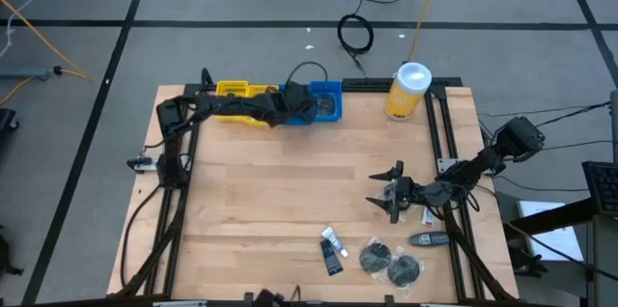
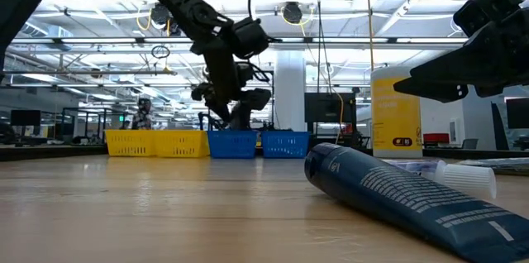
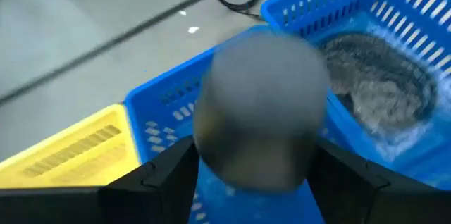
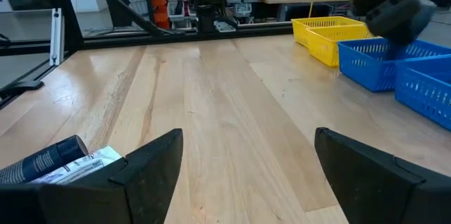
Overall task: Pick & Place Travel size toiletries
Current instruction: Put the black roll-on deodorant into the left blue bin
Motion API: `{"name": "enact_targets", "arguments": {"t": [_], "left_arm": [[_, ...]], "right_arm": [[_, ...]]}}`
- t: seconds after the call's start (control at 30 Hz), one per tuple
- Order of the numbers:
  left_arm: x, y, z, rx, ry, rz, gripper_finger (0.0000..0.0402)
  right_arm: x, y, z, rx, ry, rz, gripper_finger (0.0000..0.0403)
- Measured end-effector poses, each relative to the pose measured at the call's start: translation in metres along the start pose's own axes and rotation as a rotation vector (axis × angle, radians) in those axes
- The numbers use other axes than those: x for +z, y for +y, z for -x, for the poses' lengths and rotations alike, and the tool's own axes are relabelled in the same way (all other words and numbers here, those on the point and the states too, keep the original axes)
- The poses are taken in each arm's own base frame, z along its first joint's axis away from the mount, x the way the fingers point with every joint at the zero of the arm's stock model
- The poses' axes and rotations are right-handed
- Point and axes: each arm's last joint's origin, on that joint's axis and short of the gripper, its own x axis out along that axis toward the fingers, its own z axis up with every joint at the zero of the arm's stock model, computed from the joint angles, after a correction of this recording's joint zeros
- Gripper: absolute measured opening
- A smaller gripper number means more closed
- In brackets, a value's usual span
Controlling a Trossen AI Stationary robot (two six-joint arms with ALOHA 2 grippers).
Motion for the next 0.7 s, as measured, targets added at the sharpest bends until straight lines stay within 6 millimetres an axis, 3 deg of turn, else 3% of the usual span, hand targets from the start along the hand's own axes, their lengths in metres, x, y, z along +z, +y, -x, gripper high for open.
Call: {"name": "enact_targets", "arguments": {"t": [0.17, 0.33, 0.7], "left_arm": [[0.008, 0.015, -0.013, -0.044, 0.024, 0.062, 0.0214], [0.009, 0.018, -0.015, -0.037, 0.028, 0.062, 0.0203], [-0.006, 0.007, -0.009, -0.053, 0.062, 0.004, 0.0253]], "right_arm": [[0.0, 0.0, 0.0, 0.0, 0.0, 0.0, 0.0313], [0.0, 0.0, 0.0, 0.0, 0.0, 0.0, 0.0313], [0.0, 0.0, 0.0, 0.0, 0.002, 0.001, 0.0313]]}}
